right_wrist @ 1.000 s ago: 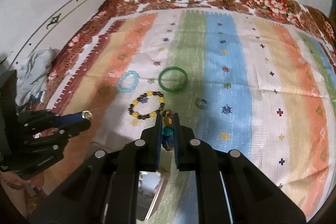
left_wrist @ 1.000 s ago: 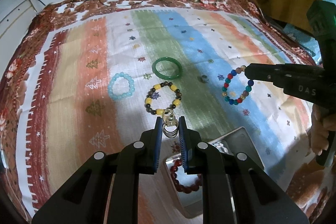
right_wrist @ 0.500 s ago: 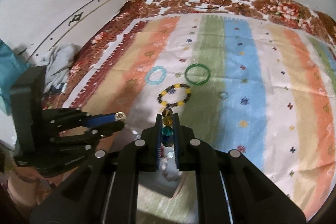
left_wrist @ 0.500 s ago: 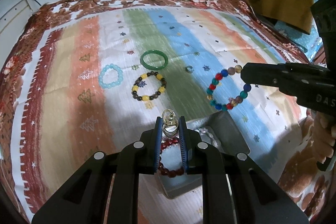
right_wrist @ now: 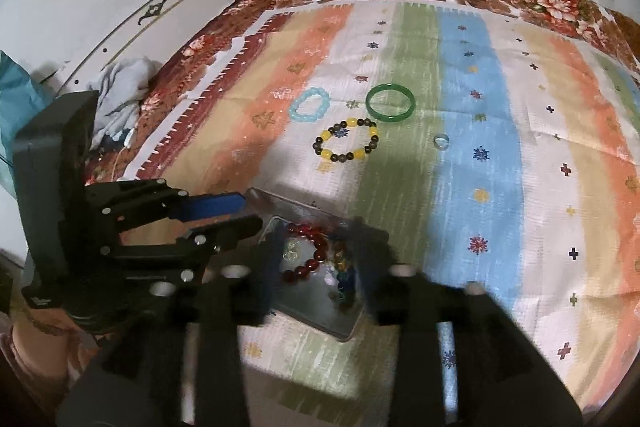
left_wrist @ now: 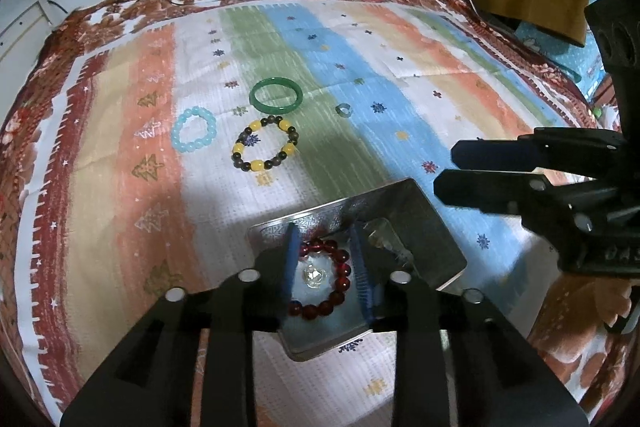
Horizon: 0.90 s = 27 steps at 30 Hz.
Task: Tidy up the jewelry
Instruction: 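Open left tool releasing gold charm into tin while right tool releases bracelet, then move left tool to yellow-black bead bracelet while right tool approaches clear ring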
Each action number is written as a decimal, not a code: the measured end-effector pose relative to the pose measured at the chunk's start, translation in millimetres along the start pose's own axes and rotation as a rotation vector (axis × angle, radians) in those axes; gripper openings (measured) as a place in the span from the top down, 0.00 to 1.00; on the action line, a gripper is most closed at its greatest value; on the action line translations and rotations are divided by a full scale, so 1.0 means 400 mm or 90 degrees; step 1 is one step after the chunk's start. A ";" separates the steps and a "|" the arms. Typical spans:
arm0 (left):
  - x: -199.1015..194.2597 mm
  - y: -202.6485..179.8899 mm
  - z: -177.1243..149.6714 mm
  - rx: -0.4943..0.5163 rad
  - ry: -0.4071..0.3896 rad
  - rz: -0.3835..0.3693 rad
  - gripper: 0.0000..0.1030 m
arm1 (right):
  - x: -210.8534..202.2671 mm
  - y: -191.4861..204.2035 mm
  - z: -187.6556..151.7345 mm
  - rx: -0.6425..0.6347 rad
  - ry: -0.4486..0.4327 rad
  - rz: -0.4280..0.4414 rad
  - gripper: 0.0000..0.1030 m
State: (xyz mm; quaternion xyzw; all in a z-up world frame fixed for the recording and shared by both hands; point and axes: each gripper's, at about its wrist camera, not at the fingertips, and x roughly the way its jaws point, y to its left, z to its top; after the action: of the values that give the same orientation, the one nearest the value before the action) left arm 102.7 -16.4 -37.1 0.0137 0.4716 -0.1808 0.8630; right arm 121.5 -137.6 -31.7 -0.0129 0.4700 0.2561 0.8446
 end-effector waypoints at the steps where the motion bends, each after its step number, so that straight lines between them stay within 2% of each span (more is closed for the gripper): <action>1: 0.001 0.005 0.001 -0.007 -0.001 0.003 0.71 | 0.002 -0.005 0.000 0.003 0.001 -0.005 0.59; 5: -0.003 0.050 0.013 -0.039 -0.010 0.014 0.64 | 0.017 -0.032 0.008 0.018 0.008 -0.020 0.59; 8: -0.001 0.094 0.025 -0.067 -0.010 0.025 0.64 | 0.027 -0.045 0.015 0.023 0.012 -0.026 0.58; 13: 0.012 0.127 0.044 -0.080 -0.007 0.034 0.62 | 0.052 -0.063 0.038 0.033 0.020 -0.039 0.58; 23: 0.068 0.199 0.091 -0.087 0.018 0.081 0.61 | 0.085 -0.124 0.080 0.055 0.022 -0.070 0.46; 27: 0.082 0.223 0.098 -0.093 0.025 0.090 0.61 | 0.099 -0.147 0.095 0.069 0.027 -0.068 0.45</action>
State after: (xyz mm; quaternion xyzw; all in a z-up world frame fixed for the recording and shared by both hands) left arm 179.5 49.2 -55.4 -0.0125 0.4979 -0.0841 0.8631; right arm 194.5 -161.9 -55.0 0.0020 0.4997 0.1843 0.8464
